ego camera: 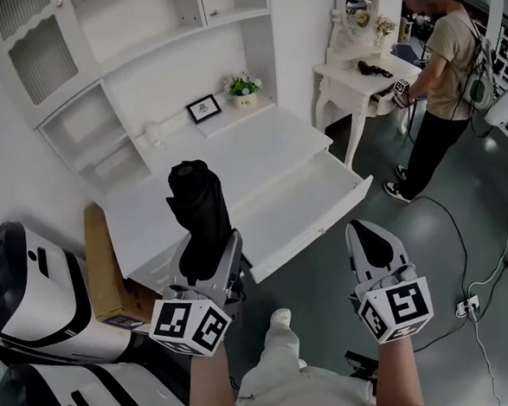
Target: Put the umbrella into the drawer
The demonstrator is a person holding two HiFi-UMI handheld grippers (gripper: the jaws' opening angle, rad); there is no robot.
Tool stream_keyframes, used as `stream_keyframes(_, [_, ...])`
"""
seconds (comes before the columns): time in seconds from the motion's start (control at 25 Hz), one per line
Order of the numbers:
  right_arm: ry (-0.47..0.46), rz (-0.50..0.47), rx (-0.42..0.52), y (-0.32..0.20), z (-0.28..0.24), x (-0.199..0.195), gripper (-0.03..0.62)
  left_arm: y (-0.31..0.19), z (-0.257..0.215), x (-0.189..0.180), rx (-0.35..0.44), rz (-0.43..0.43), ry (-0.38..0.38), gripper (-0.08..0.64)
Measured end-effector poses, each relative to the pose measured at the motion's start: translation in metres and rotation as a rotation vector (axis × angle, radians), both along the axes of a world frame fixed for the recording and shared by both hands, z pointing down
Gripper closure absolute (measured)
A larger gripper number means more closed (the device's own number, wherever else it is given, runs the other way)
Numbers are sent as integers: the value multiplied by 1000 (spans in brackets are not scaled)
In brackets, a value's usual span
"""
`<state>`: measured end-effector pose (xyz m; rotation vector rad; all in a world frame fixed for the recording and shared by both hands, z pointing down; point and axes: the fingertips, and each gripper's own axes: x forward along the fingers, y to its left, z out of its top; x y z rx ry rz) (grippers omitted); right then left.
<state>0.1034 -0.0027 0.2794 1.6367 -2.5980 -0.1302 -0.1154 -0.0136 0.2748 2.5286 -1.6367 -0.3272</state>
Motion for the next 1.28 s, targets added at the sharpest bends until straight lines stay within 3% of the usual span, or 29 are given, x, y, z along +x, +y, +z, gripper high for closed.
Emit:
stream_keyframes(0.8, [34,110,-30,-156,11,12,584,-180,21,16,-41,118,-1,291])
stream_keyframes(1.28, [56,142,-129,-216,50,3,584,-258,61,32,-131,201,-4,291])
